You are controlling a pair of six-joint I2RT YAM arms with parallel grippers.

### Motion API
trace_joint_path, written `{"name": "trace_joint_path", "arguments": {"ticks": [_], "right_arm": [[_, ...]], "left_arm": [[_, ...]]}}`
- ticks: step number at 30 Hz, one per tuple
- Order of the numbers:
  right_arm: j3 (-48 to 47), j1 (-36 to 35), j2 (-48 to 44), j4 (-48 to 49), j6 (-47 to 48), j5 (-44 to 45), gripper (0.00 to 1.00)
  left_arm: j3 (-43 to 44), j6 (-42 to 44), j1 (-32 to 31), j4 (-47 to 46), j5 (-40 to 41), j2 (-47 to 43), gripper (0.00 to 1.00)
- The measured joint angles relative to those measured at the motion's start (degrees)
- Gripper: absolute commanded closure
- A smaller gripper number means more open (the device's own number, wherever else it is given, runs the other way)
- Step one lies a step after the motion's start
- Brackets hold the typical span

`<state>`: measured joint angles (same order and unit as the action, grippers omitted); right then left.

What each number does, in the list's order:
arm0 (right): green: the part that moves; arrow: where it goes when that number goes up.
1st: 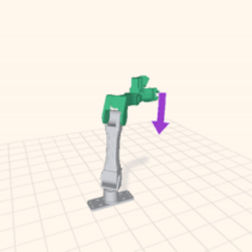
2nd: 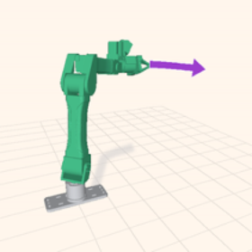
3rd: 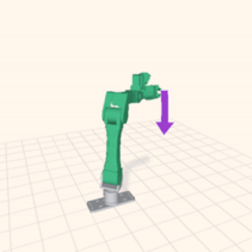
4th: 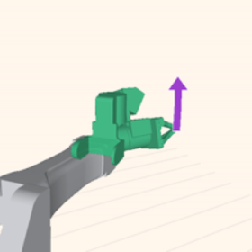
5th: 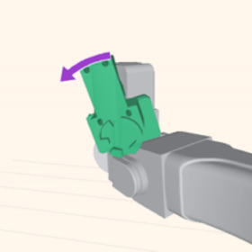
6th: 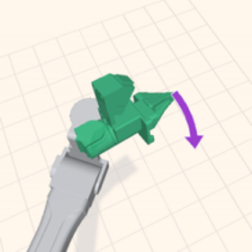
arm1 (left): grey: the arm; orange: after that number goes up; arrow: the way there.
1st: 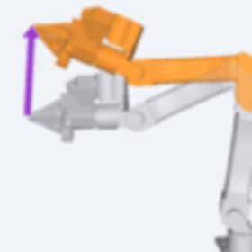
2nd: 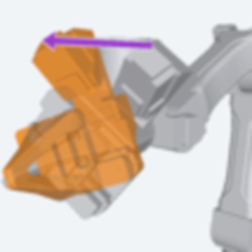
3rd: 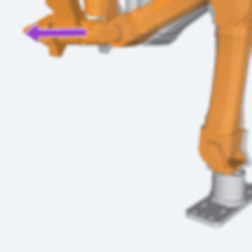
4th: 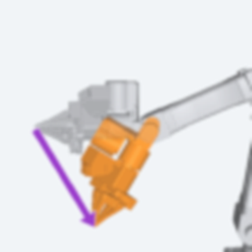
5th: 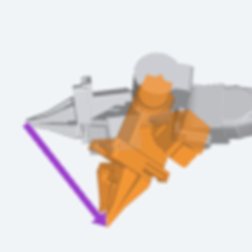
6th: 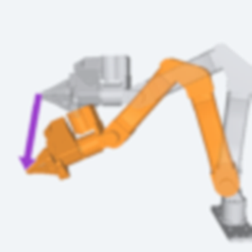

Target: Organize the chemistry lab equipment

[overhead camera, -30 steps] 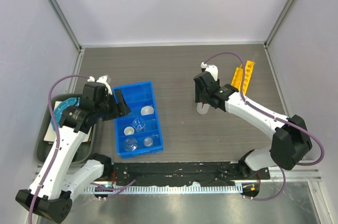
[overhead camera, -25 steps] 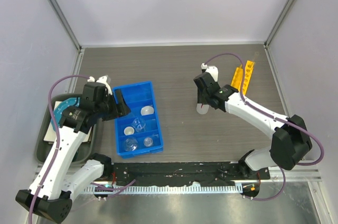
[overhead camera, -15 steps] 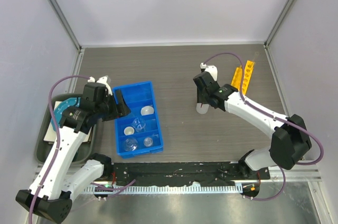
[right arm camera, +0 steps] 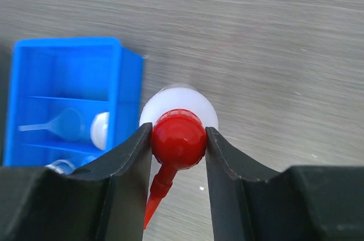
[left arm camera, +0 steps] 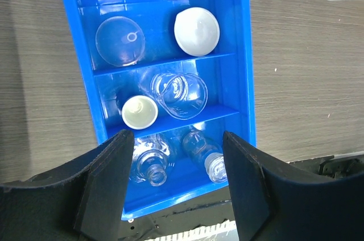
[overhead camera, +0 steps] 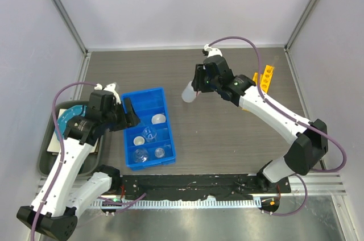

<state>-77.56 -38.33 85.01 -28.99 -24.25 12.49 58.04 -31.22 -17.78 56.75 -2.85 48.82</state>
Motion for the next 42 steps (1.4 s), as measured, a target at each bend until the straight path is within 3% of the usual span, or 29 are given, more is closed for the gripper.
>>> {"name": "trace_joint_path", "arguments": {"ticks": [10,18,30,42], "right_arm": [[-2.0,-1.7,8.3,12.3,-8.2,-14.7,0.99],[0.1,-2.6,11.6,28.0,-18.6,-22.1,0.99],[0.9,-7.2,21.6,43.4,-28.4,-23.7,0.99],[-0.2,-10.0,28.3,47.5,-29.8,-22.4,0.99]], "left_arm": [[0.5,-0.1,0.0,1.0,-2.5,-2.8,0.33],[2.9,0.0,0.0,2.2,-4.8,-4.1,0.34],[4.3,0.0,0.0,4.5,-6.1,-6.2,0.33],[7.5,0.0,0.0,7.2,-6.8,-9.4,0.34]]}}
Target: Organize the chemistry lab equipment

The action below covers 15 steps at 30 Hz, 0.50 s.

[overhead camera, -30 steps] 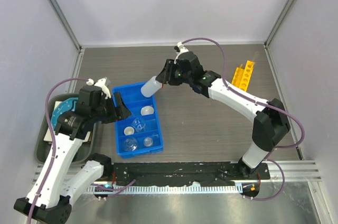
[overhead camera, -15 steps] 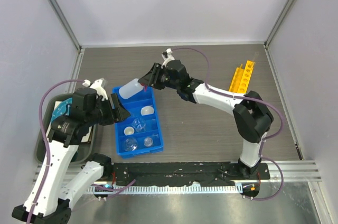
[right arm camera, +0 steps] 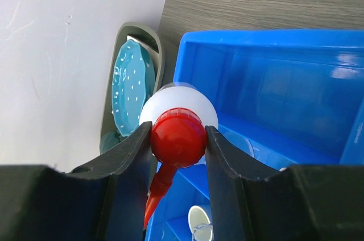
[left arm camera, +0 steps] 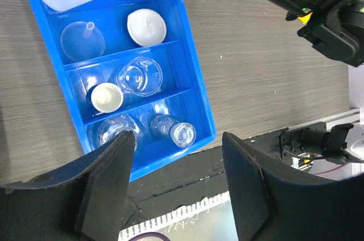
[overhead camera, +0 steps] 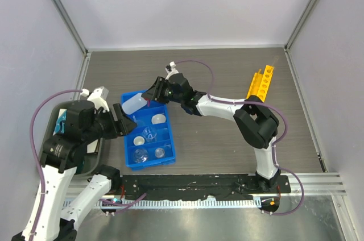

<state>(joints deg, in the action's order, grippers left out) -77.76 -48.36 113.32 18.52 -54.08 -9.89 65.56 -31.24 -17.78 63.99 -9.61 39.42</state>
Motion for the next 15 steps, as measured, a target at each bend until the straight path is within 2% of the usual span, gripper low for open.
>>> {"name": "trace_joint_path", "arguments": {"ticks": [15], "right_arm": [[-0.2,-1.6,2.9,3.4,-0.1,9.7,0.99]], "left_arm": [[1.6,0.2,0.0,2.7,-0.8,-1.7,0.34]]}}
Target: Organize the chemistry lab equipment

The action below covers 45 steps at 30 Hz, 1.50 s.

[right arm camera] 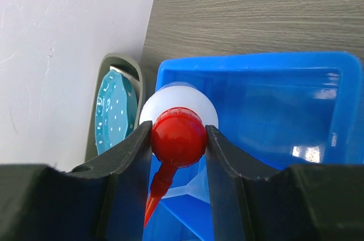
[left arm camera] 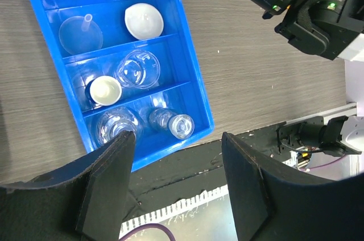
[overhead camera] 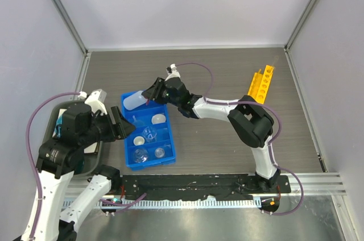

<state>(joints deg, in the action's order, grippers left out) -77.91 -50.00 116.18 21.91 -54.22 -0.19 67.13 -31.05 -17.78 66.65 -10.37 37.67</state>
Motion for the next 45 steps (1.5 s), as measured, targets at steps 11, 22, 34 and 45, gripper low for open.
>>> {"name": "trace_joint_path", "arguments": {"ticks": [11,22,34,45], "right_arm": [[-0.6,-0.8,4.5,1.2,-1.4,2.5,0.81],[-0.6,-1.2,4.5,1.7,-1.9,3.0,0.35],[-4.3,-2.7,4.3,-5.3,1.4,5.9,0.25],[-12.0,-3.6,1.9,-25.2,9.5,12.9,0.23]], "left_arm": [[0.1,0.3,0.0,0.6,0.0,-0.3,0.34],[0.1,0.5,0.0,1.0,0.0,-0.3,0.34],[0.5,0.5,0.0,1.4,0.0,-0.3,0.34],[1.3,0.2,0.0,1.5,0.0,-0.3,0.34]]}}
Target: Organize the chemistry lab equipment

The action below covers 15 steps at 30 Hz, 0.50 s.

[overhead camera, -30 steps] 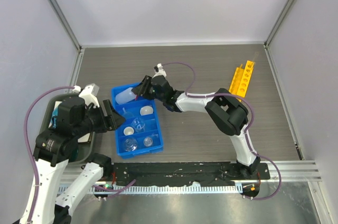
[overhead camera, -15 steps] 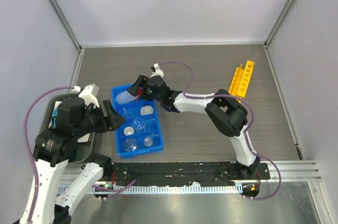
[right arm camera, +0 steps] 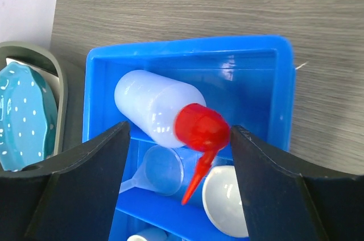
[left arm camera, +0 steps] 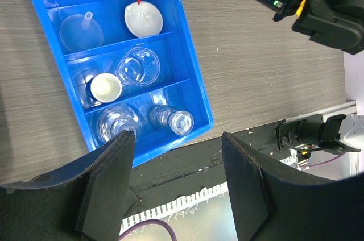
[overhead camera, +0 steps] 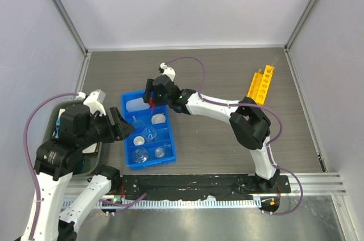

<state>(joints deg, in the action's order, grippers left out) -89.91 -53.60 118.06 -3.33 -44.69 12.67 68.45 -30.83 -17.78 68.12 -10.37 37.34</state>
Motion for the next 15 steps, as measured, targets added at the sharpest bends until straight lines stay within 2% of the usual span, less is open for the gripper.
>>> {"name": "trace_joint_path", "arguments": {"ticks": [8,15], "right_arm": [[-4.0,-0.1,-5.0,-11.3,5.6,5.7,0.23],[-3.2,-0.3,-13.9,-19.1,11.9,10.1,0.23]], "left_arm": [[0.0,-0.2,0.0,-0.1,0.0,0.7,0.34],[-1.8,-0.2,0.0,-1.2,0.0,2.0,0.34]]}}
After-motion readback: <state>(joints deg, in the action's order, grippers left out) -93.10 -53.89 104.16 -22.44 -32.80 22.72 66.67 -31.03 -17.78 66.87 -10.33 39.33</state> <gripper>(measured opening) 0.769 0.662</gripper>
